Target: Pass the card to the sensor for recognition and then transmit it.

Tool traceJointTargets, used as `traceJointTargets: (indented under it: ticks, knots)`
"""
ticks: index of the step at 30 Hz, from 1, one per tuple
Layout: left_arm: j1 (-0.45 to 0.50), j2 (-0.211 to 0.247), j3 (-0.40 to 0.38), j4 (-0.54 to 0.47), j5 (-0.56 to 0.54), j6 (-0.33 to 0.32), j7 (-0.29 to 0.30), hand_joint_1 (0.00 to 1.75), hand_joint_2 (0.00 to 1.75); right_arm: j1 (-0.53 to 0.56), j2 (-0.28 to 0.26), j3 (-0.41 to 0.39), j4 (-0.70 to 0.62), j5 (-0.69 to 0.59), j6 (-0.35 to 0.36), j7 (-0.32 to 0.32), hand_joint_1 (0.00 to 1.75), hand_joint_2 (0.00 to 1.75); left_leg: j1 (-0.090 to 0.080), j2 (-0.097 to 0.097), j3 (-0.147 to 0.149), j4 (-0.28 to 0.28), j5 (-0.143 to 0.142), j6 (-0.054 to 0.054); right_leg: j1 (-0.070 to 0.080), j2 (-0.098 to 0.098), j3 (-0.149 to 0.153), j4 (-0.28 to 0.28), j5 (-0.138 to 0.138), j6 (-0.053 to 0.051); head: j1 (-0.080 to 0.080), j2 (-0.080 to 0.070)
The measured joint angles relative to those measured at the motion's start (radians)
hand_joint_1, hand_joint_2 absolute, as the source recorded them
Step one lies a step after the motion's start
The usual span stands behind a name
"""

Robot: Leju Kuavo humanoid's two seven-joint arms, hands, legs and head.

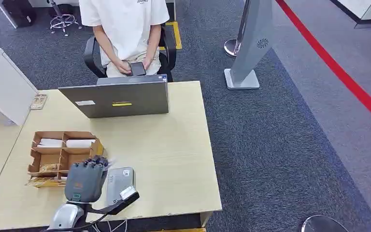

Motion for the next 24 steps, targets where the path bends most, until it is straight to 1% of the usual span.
traceJointTargets:
  ticks: [3,5,7,8,10,13,15,18,21,24]
  knots:
    - [-0.028,0.011,0.027,-0.083,-0.075,0.082,0.002,1.75,1.75,-0.001,0.000,0.000,0.000,0.022,0.010,-0.010,0.00,1.75,0.000,0.000,-0.001,0.000,0.000,0.000,0.000,0.000,0.000,0.000,0.000,0.000,0.000,0.000]
    - [-0.056,0.019,0.048,-0.132,-0.122,0.111,0.005,1.75,1.75,-0.005,0.000,0.000,0.000,0.034,0.018,-0.012,0.00,1.75,0.000,0.000,0.000,0.000,0.000,0.000,0.000,0.000,0.000,0.000,0.000,0.000,0.000,0.000]
    - [-0.087,0.031,0.065,-0.171,-0.143,0.146,0.005,1.75,1.75,-0.011,0.003,0.002,0.000,0.050,0.019,-0.010,0.00,1.75,0.000,0.000,0.000,0.000,0.000,0.000,0.000,0.000,0.000,0.000,0.000,0.000,0.000,0.000]
    - [-0.105,0.036,0.074,-0.185,-0.145,0.154,0.005,1.75,1.75,-0.013,0.005,0.003,0.000,0.054,0.020,-0.008,0.00,1.75,0.000,0.000,0.000,0.000,0.001,0.000,0.000,-0.001,0.000,0.000,0.000,0.000,0.000,0.000]
    - [-0.156,0.049,0.094,-0.196,-0.148,0.149,0.010,1.75,1.75,-0.021,0.007,0.006,0.000,0.065,0.021,-0.003,0.00,1.75,0.000,-0.001,0.000,0.000,0.001,-0.001,0.000,-0.001,0.000,0.000,0.000,0.000,0.000,0.000]
    - [-0.253,0.073,0.119,-0.194,-0.149,0.112,0.036,1.75,1.75,-0.028,0.010,0.011,0.000,0.078,0.022,0.000,0.00,1.75,0.000,-0.001,0.000,0.000,0.002,-0.001,0.000,-0.001,0.000,0.001,0.001,-0.001,0.000,0.000]
    - [-0.322,0.088,0.129,-0.180,-0.149,0.083,0.053,1.75,1.75,-0.030,0.013,0.011,0.000,0.082,0.026,0.001,0.00,1.75,0.000,-0.001,0.000,0.000,0.002,-0.002,0.000,-0.001,0.000,0.002,0.001,-0.001,0.000,0.000]
    - [-0.431,0.130,0.133,-0.109,-0.149,0.034,0.107,1.75,1.75,-0.033,0.016,0.017,0.000,0.096,0.032,0.009,0.00,1.75,0.000,-0.001,0.000,0.000,0.003,-0.003,0.000,-0.001,-0.001,0.002,0.001,-0.001,0.000,0.000]
    - [-0.525,0.168,0.132,-0.008,-0.149,0.013,0.157,1.75,1.75,-0.035,0.019,0.023,0.000,0.108,0.036,0.016,0.00,1.75,0.000,-0.001,0.000,0.000,0.003,-0.003,0.000,0.000,-0.001,0.003,0.001,-0.001,0.000,0.000]
    - [-0.600,0.198,0.132,0.108,-0.149,0.005,0.171,1.75,1.75,-0.037,0.022,0.025,0.000,0.116,0.037,0.023,0.00,1.75,0.000,-0.001,0.000,0.000,0.003,-0.003,0.000,0.000,-0.002,0.004,0.001,-0.001,0.000,0.000]
